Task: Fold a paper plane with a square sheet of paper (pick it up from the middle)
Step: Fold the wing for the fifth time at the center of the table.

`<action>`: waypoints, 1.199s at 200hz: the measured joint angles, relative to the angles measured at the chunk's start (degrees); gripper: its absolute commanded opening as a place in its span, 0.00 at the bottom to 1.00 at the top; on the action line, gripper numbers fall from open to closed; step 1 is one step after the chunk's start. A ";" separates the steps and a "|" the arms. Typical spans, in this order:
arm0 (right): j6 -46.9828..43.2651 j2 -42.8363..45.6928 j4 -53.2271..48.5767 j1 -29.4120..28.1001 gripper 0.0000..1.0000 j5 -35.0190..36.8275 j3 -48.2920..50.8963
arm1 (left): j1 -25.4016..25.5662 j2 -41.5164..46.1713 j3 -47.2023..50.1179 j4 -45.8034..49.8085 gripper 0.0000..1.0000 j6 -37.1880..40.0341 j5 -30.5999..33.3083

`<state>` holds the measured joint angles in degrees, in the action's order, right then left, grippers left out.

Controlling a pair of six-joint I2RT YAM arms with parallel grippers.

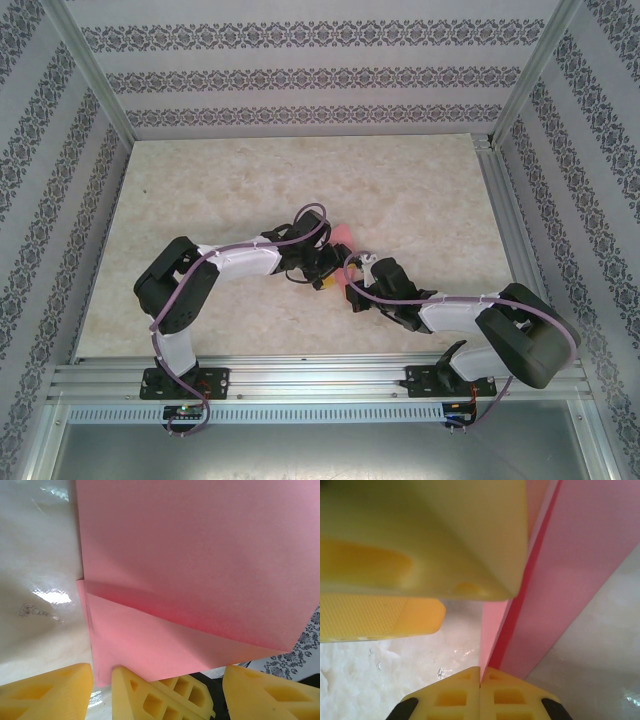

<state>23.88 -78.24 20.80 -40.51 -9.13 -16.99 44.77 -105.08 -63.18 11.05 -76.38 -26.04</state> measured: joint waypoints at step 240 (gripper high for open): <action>-0.44 -1.81 7.17 3.45 0.24 -5.92 1.81 | -0.11 -1.16 -2.58 0.00 0.65 4.28 1.42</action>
<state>23.44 -80.05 27.97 -37.06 -15.05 -15.18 44.66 -106.24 -65.76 11.05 -72.10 -24.62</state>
